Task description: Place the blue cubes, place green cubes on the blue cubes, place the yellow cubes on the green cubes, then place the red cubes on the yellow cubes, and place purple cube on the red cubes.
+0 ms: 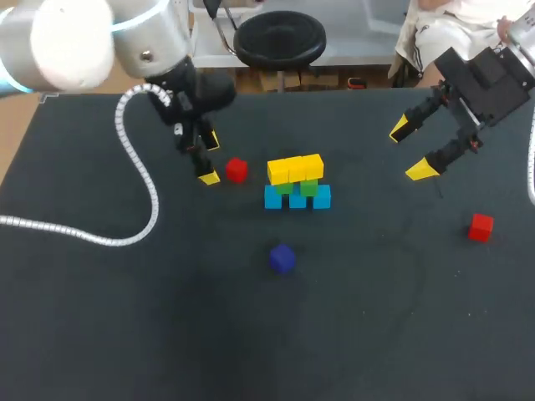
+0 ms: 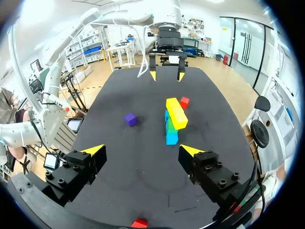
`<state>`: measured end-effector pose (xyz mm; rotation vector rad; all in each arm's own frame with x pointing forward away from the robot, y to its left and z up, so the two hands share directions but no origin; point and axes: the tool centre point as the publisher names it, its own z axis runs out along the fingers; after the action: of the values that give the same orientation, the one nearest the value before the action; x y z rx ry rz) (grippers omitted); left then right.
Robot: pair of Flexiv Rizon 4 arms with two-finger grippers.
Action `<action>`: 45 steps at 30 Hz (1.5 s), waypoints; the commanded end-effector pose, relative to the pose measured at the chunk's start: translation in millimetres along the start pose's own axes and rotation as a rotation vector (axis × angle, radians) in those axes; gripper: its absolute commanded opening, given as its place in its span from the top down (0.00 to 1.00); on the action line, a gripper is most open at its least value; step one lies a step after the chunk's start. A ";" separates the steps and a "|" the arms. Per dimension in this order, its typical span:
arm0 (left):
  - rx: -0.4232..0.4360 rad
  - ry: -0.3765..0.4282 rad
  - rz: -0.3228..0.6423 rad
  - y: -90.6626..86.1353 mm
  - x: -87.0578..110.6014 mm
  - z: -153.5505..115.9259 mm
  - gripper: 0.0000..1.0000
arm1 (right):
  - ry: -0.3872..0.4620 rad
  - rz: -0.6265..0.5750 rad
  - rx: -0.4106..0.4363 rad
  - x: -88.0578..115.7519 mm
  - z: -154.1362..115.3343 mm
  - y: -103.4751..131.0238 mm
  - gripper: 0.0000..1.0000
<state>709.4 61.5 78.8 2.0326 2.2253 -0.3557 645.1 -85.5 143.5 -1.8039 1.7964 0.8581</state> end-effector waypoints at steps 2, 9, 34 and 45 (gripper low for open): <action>0.042 0.153 0.000 8.3 -5.3 -0.2 0.00 | -0.001 -0.001 0.000 0.3 0.3 -0.2 0.00; 0.042 0.153 0.000 8.3 -5.3 -0.2 0.00 | -0.001 -0.001 0.000 0.3 0.3 -0.2 0.00; -0.152 0.097 0.261 54.5 0.1 30.5 0.00 | -0.001 -0.001 0.000 0.3 0.3 -0.2 0.00; -0.119 0.122 0.319 66.3 -4.8 38.0 0.00 | -0.001 -0.001 0.000 0.3 0.3 -0.2 0.00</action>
<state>763.7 58.8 36.4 2.3241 1.8797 -0.0667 645.1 -85.5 143.5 -1.8039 1.7964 0.8581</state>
